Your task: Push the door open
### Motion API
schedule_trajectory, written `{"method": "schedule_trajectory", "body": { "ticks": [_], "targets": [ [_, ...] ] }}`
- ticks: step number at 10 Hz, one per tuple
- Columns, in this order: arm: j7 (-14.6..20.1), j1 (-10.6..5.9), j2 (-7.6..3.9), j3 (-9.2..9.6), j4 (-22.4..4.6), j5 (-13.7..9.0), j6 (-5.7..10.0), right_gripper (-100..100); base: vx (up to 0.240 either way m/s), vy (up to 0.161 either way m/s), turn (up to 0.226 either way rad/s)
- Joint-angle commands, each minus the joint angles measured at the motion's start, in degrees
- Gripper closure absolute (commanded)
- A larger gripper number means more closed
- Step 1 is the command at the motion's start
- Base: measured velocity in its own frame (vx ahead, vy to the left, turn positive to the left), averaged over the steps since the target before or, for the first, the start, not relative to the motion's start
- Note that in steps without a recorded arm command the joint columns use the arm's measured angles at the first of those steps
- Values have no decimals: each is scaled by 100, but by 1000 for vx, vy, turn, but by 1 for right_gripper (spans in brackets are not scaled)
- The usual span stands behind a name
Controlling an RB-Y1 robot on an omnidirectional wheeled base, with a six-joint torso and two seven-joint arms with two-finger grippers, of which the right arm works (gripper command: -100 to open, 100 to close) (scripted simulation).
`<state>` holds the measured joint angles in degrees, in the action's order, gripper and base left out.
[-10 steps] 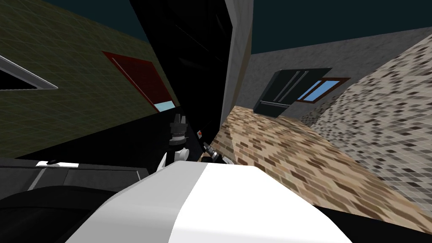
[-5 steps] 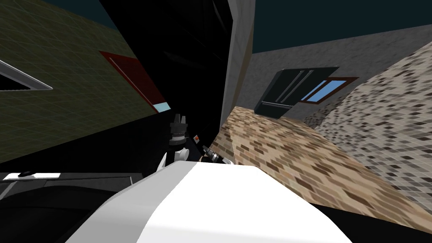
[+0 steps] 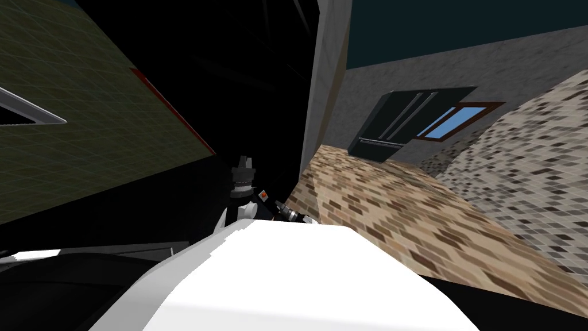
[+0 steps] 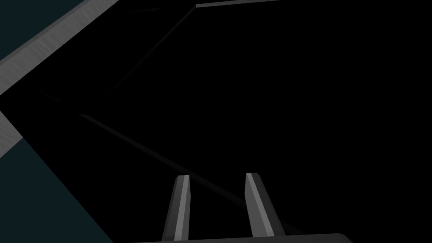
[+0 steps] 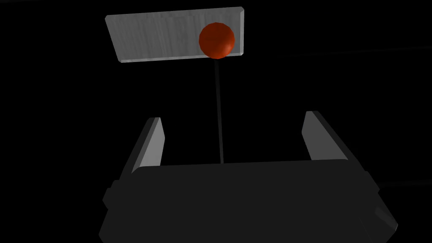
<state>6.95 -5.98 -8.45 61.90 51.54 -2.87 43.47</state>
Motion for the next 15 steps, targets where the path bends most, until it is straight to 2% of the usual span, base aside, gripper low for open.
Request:
{"method": "schedule_trajectory", "body": {
  "ticks": [1, 9, 10, 15],
  "targets": [
    [-6, 3, 16, -13, -28, 0, 17, -100, 52, 131, 8],
    [-38, 18, 103, -102, -188, -1, 98, -100, 80, 154, 23],
    [-38, 18, 103, -102, -188, -1, 98, 100, -1, -11, 0],
    [-38, 18, 103, -102, -188, -1, 98, 100, -6, -18, 1]
  ]
}}
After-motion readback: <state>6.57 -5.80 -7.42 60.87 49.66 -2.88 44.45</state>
